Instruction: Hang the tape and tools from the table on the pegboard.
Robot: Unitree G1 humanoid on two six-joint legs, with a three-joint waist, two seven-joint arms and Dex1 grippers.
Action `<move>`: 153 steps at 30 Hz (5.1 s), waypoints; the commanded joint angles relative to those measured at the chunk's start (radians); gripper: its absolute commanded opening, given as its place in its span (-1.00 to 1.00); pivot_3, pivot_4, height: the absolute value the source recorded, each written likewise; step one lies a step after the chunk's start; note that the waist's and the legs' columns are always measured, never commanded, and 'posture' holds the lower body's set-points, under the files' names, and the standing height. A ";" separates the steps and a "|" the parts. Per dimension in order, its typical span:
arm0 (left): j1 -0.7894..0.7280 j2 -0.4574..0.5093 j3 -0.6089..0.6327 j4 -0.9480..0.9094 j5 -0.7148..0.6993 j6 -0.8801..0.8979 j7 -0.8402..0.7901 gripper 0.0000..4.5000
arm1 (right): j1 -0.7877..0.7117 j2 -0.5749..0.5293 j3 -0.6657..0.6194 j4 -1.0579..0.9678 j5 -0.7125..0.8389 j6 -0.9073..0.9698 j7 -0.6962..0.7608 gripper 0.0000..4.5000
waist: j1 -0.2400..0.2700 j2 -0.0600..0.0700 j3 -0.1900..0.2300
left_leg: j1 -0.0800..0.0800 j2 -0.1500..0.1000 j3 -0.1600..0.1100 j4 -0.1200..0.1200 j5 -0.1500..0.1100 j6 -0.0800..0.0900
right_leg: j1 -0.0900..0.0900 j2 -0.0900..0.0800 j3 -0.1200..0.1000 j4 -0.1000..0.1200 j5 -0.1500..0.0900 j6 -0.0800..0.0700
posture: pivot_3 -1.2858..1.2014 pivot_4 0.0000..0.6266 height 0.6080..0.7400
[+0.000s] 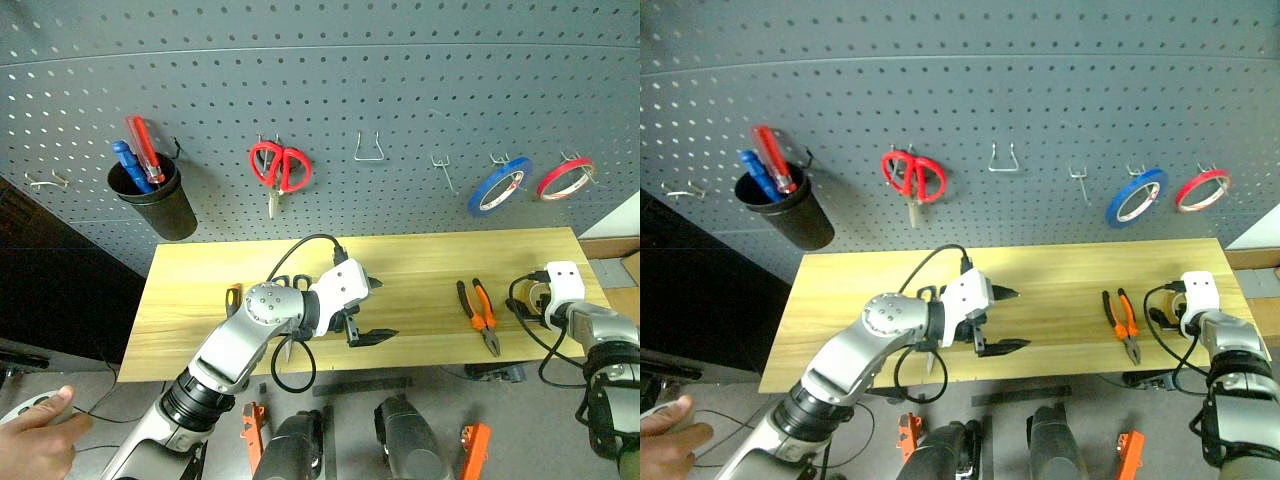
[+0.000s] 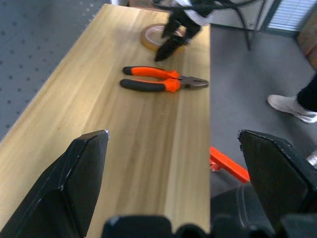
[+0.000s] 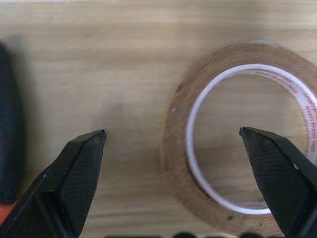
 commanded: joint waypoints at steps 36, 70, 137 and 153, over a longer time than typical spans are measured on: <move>0.015 0.044 0.154 0.022 -0.036 -0.102 0.006 1.00 | 0.449 -0.075 -0.142 -1.111 0.044 0.305 0.016 -0.95 | 0.000 0.004 -0.008 | -0.015 0.000 0.000 0.004 0.000 -0.002 | -0.016 -0.001 -0.001 0.004 0.002 0.003 | -0.18 -0.26 1.00; 0.081 -0.040 0.320 -0.034 -0.120 -0.091 0.183 1.00 | 0.173 0.381 0.238 -1.331 -0.137 -0.016 -0.255 -0.24 | -0.008 0.004 -0.009 | -0.014 0.005 0.008 0.006 0.001 -0.003 | -0.022 0.001 -0.003 0.006 0.007 0.003 | -0.17 -0.26 1.00; 0.202 0.099 0.186 -0.012 -0.056 -0.242 -0.004 1.00 | 0.255 0.287 0.081 -0.628 -0.008 0.444 -0.088 -0.16 | -0.011 -0.002 -0.057 | -0.001 0.011 0.013 0.015 -0.001 -0.001 | -0.013 0.004 -0.001 0.018 0.009 0.001 | -0.18 -0.38 1.00; 0.401 0.066 0.607 -0.049 -0.258 -0.125 0.199 1.00 | 0.494 0.410 0.213 -1.687 0.002 0.569 -0.219 -0.16 | -0.011 0.005 -0.055 | -0.009 0.015 0.012 0.014 -0.001 -0.006 | -0.022 0.009 0.000 0.016 0.014 0.000 | -0.16 -0.33 1.00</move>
